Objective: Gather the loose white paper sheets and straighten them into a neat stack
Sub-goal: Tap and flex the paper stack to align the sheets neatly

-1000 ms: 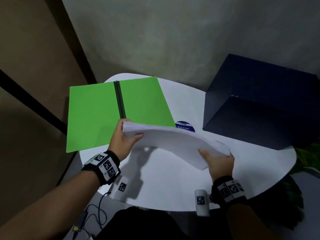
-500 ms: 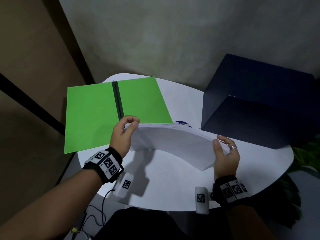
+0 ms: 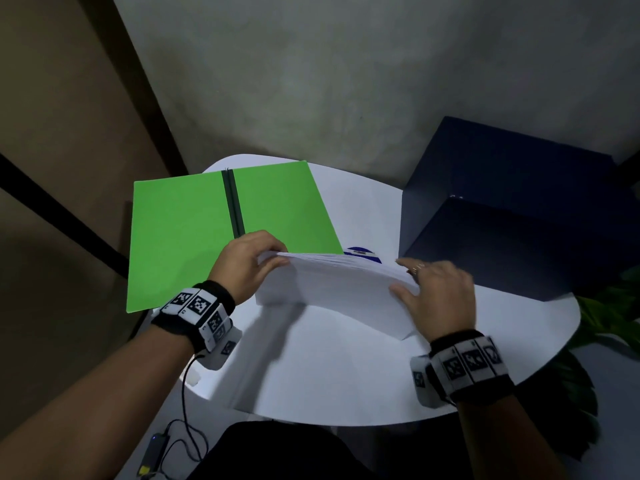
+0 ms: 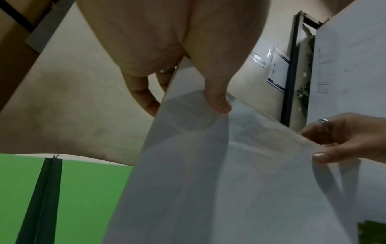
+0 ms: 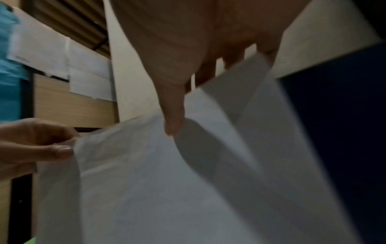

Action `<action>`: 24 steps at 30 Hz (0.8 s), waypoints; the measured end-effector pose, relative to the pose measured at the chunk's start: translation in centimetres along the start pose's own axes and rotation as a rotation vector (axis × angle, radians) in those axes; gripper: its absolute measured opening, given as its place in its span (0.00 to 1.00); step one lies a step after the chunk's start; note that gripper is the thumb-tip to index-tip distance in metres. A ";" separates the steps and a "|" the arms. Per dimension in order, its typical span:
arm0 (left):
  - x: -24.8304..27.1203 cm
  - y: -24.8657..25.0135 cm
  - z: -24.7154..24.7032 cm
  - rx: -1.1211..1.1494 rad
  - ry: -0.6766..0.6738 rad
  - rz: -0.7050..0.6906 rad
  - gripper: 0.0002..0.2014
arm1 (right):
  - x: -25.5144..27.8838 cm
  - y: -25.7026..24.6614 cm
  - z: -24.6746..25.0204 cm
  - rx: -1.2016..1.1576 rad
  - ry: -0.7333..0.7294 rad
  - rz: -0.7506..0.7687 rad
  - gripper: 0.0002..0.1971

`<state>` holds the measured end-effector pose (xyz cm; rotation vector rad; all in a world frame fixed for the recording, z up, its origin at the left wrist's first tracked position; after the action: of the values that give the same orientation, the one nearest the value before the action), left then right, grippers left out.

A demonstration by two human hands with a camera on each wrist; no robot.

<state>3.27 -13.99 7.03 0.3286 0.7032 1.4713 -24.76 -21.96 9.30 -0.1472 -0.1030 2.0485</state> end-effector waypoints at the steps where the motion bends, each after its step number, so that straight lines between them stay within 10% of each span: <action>1: 0.0 0.2 -0.1 0.004 -0.003 -0.006 0.12 | -0.7 -1.6 -0.3 0.035 -0.046 0.038 0.24; 6: -0.6 1.9 0.0 -0.046 -0.041 -0.056 0.17 | -3.2 -7.7 -3.0 0.006 -0.270 0.143 0.11; 9: -0.7 1.4 3.7 -0.091 0.214 0.030 0.34 | -3.1 -5.2 -0.1 -0.172 -0.156 0.057 0.07; 12: 1.5 -2.4 5.9 0.294 0.492 0.285 0.64 | -2.6 -1.3 2.0 -0.741 -0.026 -0.035 0.05; 14: 1.5 -3.3 3.4 0.540 0.402 0.356 0.67 | -2.3 0.0 1.5 -1.170 0.010 -0.068 0.07; 18: -0.8 -0.3 -0.7 0.751 0.145 0.298 0.34 | -2.2 -0.7 0.7 -1.346 0.066 0.008 0.15; 20: -1.4 0.9 -0.2 0.788 0.224 0.277 0.17 | -1.8 -0.6 0.6 -1.362 0.112 -0.011 0.15; 24: -0.2 1.5 0.1 0.801 0.414 0.289 0.14 | 0.1 0.3 -0.2 -1.289 0.173 -0.074 0.15</action>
<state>2.18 -14.06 8.02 0.7700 1.6375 1.4850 -25.07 -21.99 9.10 -1.0738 -1.2765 1.5888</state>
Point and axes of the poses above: each hand's wrist, its own x-axis away from the middle knuckle, its own z-axis out of the back of the hand, y = z × x, the point moved 10 cm from there along -x, towards the middle knuckle, and after that the axes turned 8 degrees about -y, right-handed, at the moved point
